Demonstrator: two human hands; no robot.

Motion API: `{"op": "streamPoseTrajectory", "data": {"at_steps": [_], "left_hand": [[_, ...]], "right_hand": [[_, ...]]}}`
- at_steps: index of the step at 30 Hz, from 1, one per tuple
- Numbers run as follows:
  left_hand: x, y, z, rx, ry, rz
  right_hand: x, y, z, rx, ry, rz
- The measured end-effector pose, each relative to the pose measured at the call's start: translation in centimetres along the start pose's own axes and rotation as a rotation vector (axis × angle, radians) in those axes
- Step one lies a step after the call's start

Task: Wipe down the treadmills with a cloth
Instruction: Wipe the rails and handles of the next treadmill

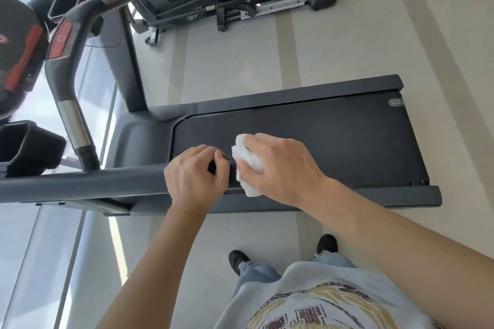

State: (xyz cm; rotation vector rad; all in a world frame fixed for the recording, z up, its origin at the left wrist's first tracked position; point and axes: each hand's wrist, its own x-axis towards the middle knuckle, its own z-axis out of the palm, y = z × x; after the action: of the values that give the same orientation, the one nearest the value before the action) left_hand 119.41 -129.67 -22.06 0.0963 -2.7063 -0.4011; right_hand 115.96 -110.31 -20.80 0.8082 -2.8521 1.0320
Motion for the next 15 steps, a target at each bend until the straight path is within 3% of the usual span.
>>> {"op": "streamPoseTrajectory", "data": {"at_steps": [4,10,15], "left_hand": [[0.1,-0.1,-0.5,-0.025,-0.065,-0.004],[0.1,-3.5,-3.0,-0.271,-0.234,0.17],[-0.6,-10.7,-7.6,-0.236,-0.157,0.201]], "right_hand": [[-0.3,-1.4,0.9,-0.141,0.088,0.006],[1.8,-4.9,3.0,-0.405,0.149,-0.032],[4.4,-8.2,6.1,-0.505,0.135,-0.002]]}}
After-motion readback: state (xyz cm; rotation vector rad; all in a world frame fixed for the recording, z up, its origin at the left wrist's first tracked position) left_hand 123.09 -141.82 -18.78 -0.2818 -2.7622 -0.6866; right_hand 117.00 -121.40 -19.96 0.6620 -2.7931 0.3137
